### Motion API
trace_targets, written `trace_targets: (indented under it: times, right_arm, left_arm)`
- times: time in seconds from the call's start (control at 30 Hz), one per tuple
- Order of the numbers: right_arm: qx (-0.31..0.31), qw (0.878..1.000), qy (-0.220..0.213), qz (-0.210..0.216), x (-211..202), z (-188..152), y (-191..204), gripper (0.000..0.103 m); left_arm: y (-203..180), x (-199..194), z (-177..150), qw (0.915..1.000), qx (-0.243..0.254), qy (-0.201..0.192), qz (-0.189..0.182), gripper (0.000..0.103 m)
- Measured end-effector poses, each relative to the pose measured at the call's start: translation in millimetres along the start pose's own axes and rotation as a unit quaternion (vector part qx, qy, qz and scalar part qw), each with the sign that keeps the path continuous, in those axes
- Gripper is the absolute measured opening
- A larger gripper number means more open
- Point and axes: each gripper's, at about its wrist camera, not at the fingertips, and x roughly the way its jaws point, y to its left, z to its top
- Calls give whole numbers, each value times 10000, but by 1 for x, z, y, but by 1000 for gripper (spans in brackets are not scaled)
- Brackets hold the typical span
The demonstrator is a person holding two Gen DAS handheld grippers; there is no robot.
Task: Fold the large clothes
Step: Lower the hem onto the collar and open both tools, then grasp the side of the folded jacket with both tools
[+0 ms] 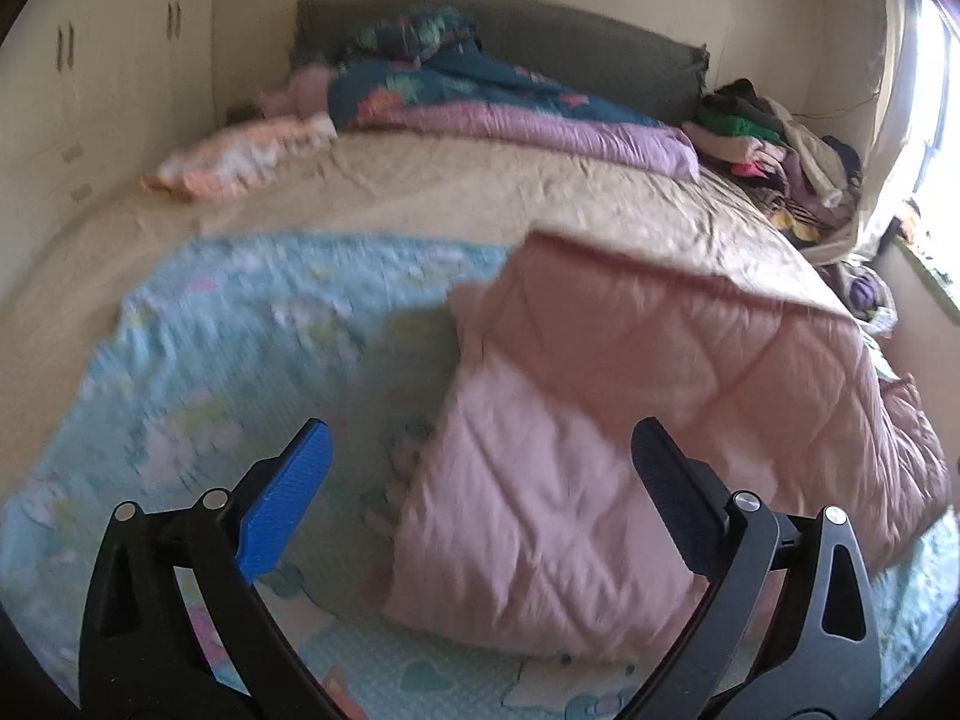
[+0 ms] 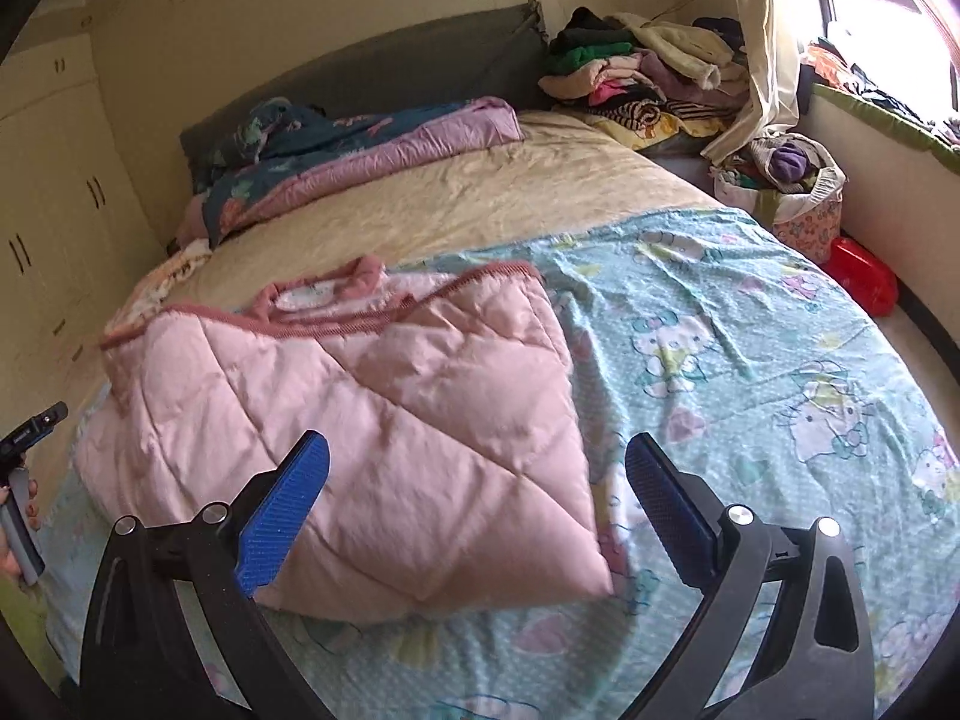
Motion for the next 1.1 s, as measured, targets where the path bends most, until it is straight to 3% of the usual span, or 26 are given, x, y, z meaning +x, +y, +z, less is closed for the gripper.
trace_targets:
  times: [0.23, 0.47, 0.53, 0.6, 0.63, 0.7, 0.73, 0.77, 0.8, 0.87, 0.97, 1.1]
  right_arm:
    - [-214, 9990, 404, -22, 29, -3, -2, 99]
    - [-524, 9978, 394, -97, 45, -1, 3, 98]
    - [-539, 9975, 421, -171, 50, 1, 4, 97]
    - [-602, 9972, 391, -190, 53, 2, 7, 96]
    - [-637, 9970, 406, -149, 56, 2, 9, 88]
    - [-643, 9969, 419, -197, 60, 3, 10, 83]
    - [-655, 9967, 432, -191, 62, 3, 11, 75]
    - [-678, 9967, 416, -184, 62, 4, 12, 62]
    - [-712, 9966, 388, -170, 61, 4, 14, 56]
    - [-886, 9959, 149, -115, 53, 7, 21, 34]
    - [-1023, 9942, -315, -70, 34, 19, 31, 23]
    - [-879, 9912, -967, 186, 10, 46, 33, 19]
  left_arm:
    - [3, 26, -31, 9989, 172, 430, -23, 93]
    - [-5, 31, -42, 9986, 242, 460, -91, 93]
    - [-8, 32, -41, 9986, 278, 445, -84, 90]
    - [-10, 32, -40, 9985, 318, 426, -92, 74]
    - [-11, 31, -39, 9987, 342, 384, -11, 70]
    - [-12, 32, -38, 9987, 341, 373, -1, 52]
    - [-12, 31, -38, 9988, 350, 351, 25, 47]
    - [-14, 30, -37, 9986, 415, 297, 110, 31]
    - [-14, 28, -36, 9988, 415, 263, 81, 23]
    - [-14, 23, -33, 9993, 340, 180, -28, 16]
    - [-14, 9, -23, 9994, 282, -133, -127, 14]
    - [-13, -10, -2, 9978, 36, -583, -321, 13]
